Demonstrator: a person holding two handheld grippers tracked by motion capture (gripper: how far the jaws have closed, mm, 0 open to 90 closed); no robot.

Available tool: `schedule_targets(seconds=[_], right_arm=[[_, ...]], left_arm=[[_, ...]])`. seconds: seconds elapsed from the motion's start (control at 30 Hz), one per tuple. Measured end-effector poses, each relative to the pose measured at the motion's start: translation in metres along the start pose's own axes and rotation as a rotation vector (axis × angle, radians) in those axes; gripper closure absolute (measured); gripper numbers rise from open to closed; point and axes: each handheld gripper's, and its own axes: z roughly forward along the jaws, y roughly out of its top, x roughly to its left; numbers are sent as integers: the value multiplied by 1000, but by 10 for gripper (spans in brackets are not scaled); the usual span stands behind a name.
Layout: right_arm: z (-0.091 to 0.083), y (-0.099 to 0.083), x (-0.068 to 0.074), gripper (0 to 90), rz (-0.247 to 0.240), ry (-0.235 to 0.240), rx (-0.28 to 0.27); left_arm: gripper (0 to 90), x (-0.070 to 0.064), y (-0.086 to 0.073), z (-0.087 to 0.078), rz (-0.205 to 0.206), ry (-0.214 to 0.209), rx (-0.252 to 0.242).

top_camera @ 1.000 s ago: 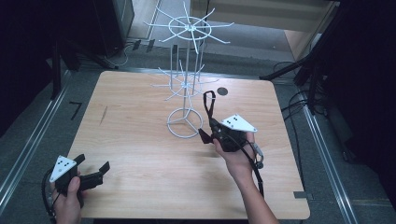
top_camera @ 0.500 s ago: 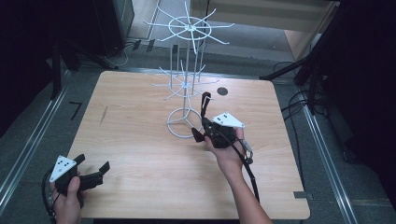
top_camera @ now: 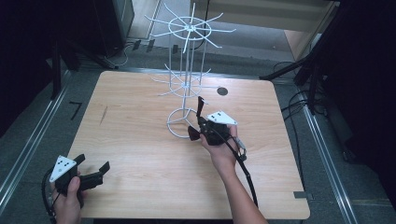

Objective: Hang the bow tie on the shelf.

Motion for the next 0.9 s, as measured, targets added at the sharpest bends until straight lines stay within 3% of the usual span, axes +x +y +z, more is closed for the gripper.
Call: schedule_targets(seconds=[0.3,0.4,0.53,0.6,0.73,0.8,0.83,0.9], right_arm=[[10,-2,-5,900,30,-15,-11],[12,-3,-6,862,34,4,-1],[12,-4,-5,678,16,17,25],[10,-3,-6,566,35,45,37],[3,0,-6,329,19,-15,75],[1,1,-5,287,17,-31,83],[-4,1,-6,186,9,-55,89],[-8,2,-7,161,12,-52,86]], left_arm=[[1,0,0,0,1,-1,5],[1,0,0,0,-1,-1,4],[1,0,0,0,-2,-2,3],[1,0,0,0,-1,-1,4],[1,0,0,0,-1,-1,4],[1,0,0,0,0,-1,4],[1,0,0,0,1,-1,3],[1,0,0,0,0,-1,4]])
